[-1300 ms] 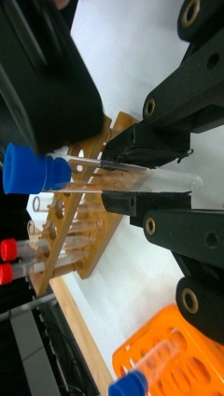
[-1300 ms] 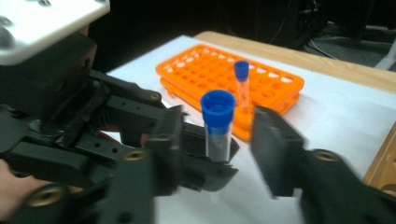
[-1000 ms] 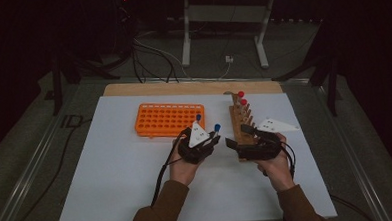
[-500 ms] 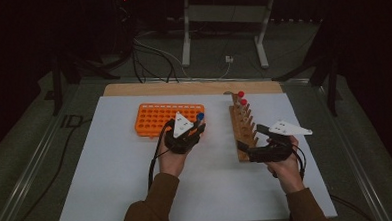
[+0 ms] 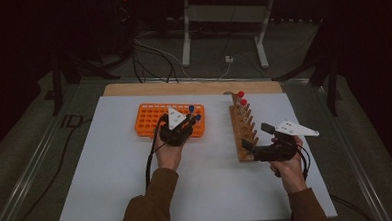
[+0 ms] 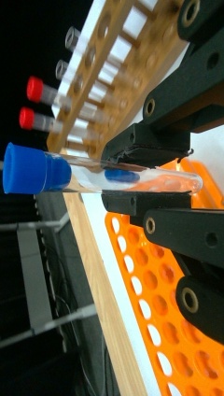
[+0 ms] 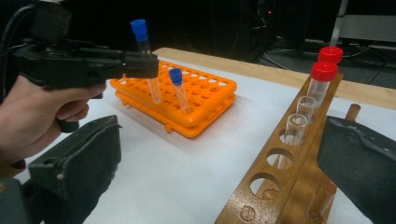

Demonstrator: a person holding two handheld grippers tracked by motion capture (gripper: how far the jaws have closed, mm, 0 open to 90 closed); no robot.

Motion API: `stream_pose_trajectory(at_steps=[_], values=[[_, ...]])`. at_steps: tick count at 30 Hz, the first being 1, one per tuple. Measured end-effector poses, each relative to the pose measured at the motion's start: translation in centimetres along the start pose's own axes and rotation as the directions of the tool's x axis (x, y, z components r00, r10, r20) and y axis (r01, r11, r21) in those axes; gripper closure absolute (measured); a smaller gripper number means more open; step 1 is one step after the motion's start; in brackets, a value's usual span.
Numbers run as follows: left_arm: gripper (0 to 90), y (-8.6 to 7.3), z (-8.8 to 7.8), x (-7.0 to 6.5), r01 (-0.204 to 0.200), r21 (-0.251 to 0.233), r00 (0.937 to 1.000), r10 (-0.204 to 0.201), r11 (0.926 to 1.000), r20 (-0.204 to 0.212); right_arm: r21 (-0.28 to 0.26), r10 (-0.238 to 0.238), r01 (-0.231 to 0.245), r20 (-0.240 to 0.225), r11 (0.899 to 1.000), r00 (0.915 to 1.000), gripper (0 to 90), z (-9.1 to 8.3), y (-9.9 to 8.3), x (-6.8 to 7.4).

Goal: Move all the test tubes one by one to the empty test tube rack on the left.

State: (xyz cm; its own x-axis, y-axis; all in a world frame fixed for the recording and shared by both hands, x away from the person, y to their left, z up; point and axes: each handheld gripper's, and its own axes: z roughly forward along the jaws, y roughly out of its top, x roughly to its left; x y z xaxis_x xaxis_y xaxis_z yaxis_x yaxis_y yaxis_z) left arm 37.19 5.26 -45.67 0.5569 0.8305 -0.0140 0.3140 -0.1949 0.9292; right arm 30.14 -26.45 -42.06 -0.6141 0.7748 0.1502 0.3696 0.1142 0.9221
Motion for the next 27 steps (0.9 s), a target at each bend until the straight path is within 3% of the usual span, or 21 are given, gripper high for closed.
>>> stream_pose_trajectory(at_steps=[7, 14, 23, 27], values=[[76.7, -0.4, 1.4, 0.9, 0.047, 0.01, 0.9984, -0.047, 0.9988, -0.03, 0.003, 0.002, -0.002, -0.008, 1.0, 1.0, 0.3, 0.0, -0.1, 0.0], [76.7, -0.9, 2.5, 0.8, 0.062, 0.037, 0.9973, -0.061, 0.9974, -0.041, 0.009, 0.006, -0.006, -0.011, 1.0, 0.9999, 0.3, 0.0, -0.3, -0.2], [77.0, -2.3, 3.6, 0.4, 0.006, 0.135, 0.9993, 0.0, 0.9908, -0.038, 0.022, -0.004, 0.004, -0.018, 1.0, 0.9998, 0.3, 0.4, -0.5, -0.1], [77.4, -2.6, 3.9, 0.4, 0.006, 0.149, 0.9994, -0.001, 0.9889, -0.033, 0.029, -0.004, 0.004, -0.02, 1.0, 0.9998, 0.3, 0.5, -0.6, 0.0]])
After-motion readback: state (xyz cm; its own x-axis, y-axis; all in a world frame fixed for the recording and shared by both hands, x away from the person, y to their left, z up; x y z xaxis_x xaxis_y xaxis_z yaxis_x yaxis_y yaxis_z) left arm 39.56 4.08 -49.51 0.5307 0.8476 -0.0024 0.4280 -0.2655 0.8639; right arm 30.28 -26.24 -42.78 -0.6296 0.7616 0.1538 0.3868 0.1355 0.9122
